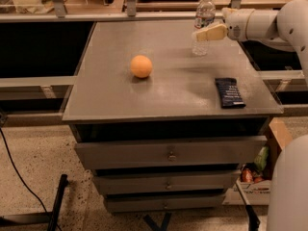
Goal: Pick water bottle
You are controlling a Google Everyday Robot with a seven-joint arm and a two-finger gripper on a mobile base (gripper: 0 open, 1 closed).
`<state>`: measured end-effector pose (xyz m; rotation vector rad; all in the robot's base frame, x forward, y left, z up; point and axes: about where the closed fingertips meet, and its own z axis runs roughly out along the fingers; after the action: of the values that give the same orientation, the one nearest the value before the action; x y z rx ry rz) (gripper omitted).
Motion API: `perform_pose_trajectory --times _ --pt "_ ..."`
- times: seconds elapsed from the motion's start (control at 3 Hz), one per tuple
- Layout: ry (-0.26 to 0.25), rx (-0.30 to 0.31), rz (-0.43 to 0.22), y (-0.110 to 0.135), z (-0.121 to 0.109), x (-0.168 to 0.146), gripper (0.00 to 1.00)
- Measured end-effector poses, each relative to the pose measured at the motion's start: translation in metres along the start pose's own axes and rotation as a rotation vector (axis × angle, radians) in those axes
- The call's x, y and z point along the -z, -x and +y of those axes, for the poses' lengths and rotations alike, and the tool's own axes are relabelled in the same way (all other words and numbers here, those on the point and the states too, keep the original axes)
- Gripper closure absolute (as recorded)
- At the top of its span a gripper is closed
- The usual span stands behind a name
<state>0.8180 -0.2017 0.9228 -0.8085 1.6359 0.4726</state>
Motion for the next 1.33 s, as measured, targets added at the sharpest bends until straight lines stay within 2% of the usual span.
perform_pose_trajectory --times 0.33,0.67,1.0,1.33 --pt "-0.012 -0.016 -0.018 -0.009 -0.007 -0.010 0.16" --pt "-0.013 -0.012 -0.029 -0.012 -0.011 -0.016 0.39" --pt "0.001 0.005 -0.031 -0.009 -0.010 -0.021 0.63" --pt "0.037 0.011 -0.029 -0.002 -0.005 -0.019 0.86"
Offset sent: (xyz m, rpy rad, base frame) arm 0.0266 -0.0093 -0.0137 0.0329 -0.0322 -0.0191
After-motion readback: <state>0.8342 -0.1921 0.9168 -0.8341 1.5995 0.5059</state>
